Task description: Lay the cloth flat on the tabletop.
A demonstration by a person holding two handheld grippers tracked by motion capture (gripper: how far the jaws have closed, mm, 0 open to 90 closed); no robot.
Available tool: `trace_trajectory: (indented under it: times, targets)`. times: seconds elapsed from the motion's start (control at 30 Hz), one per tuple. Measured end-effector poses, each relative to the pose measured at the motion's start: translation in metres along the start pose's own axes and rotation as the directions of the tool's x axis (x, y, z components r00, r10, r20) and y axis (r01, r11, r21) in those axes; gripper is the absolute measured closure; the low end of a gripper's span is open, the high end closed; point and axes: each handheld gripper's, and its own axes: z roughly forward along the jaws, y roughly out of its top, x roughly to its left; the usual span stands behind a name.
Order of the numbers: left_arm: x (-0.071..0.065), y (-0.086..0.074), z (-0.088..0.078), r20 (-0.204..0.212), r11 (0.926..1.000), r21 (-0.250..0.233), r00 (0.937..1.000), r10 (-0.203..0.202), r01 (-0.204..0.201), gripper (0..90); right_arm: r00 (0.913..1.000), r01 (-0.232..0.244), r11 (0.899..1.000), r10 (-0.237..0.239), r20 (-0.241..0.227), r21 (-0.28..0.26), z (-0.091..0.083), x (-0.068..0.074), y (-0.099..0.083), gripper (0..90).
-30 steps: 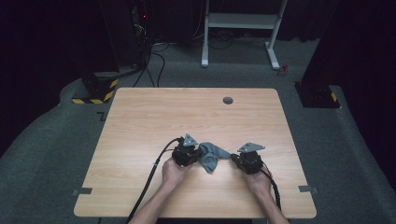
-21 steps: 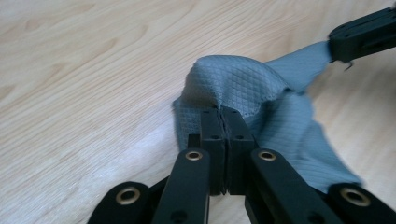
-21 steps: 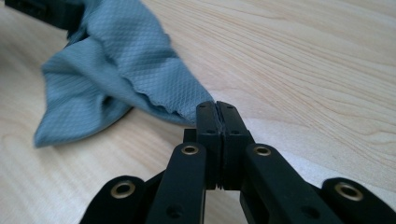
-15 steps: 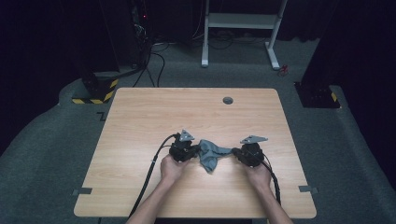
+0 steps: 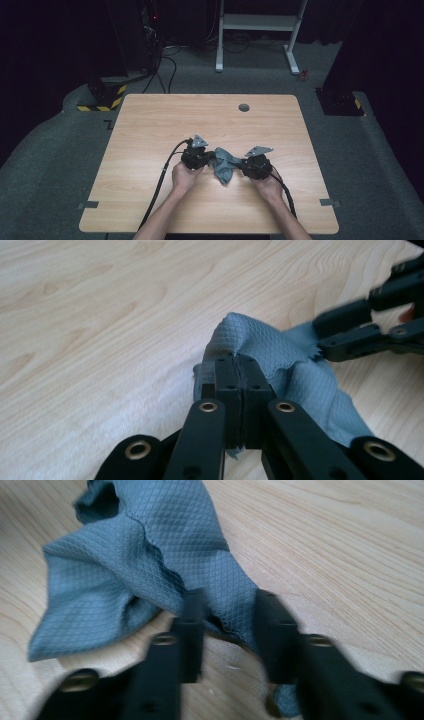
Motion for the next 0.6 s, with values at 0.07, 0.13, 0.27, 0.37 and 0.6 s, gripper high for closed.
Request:
trace_trajectory:
  times: [0.07,0.13,0.27,0.37,0.6]
  targets:
    - [0.001,0.002,0.001,-0.003,1.0,0.0,1.0,-0.003,0.003,89.1,0.9997,0.008,1.0,-0.009,0.024,0.007,0.0,0.0,0.002,90.0]
    - [0.004,0.005,0.003,-0.009,0.9999,0.0,0.9999,-0.014,0.014,89.0,0.9996,0.004,1.0,-0.004,0.028,-0.005,-0.004,-0.002,0.005,90.0]
    - [0.011,0.01,0.01,-0.039,0.9997,0.005,0.999,-0.024,0.024,89.0,0.9985,-0.006,1.0,0.008,0.053,-0.031,-0.009,-0.008,0.013,90.0]
    - [0.015,0.013,0.016,-0.06,0.9996,0.023,0.9981,-0.014,0.016,89.0,0.997,-0.021,1.0,0.022,0.074,-0.021,-0.005,-0.012,0.02,90.0]
    - [0.026,0.009,0.032,-0.098,0.9964,0.065,0.9941,-0.047,0.053,85.7,0.99,-0.073,0.997,0.069,0.123,0.026,0.017,-0.025,0.027,90.0]
